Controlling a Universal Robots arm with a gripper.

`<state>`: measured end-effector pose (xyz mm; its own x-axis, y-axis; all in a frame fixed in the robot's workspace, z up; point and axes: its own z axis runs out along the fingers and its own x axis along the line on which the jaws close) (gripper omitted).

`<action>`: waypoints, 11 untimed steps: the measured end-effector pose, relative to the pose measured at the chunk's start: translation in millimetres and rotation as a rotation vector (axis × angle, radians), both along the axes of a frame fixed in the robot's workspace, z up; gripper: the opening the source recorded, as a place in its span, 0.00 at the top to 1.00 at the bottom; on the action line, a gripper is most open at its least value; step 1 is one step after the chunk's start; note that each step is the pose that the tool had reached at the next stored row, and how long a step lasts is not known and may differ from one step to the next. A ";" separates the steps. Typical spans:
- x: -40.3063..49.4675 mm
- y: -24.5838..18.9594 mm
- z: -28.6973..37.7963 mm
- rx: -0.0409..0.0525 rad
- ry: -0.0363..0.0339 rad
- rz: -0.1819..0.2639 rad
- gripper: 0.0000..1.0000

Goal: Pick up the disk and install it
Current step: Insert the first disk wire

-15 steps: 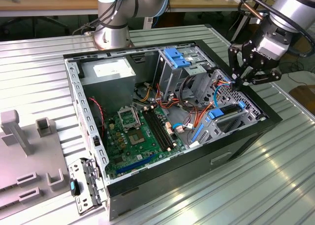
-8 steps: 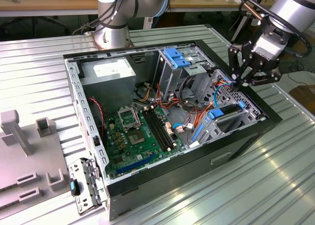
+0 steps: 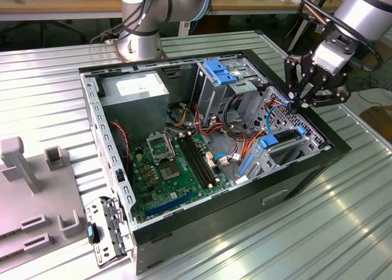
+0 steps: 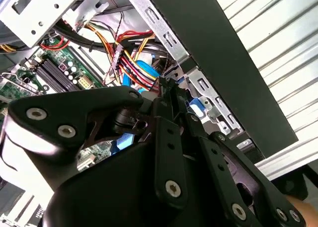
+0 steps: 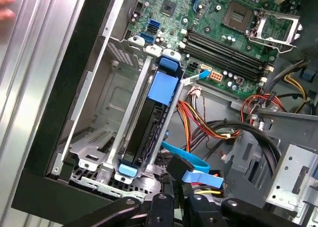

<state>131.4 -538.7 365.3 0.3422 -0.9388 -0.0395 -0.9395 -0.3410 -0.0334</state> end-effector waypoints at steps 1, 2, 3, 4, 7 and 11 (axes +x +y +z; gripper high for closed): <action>0.0 0.0 -0.5 -0.0012 0.0000 -0.032 0.82; 0.0 0.0 -0.7 -0.0012 0.0000 -0.059 0.82; 0.0 0.0 -1.0 -0.0012 0.0000 -0.091 0.82; 0.0 0.1 -1.5 -0.0013 0.0001 -0.113 0.82; 0.0 0.0 -2.6 -0.0014 0.0001 -0.168 0.82; -0.1 -1.7 -3.4 -0.0012 0.0001 -0.214 0.82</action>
<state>131.3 -540.3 361.8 0.1354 -0.9901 -0.0383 -0.9904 -0.1341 -0.0330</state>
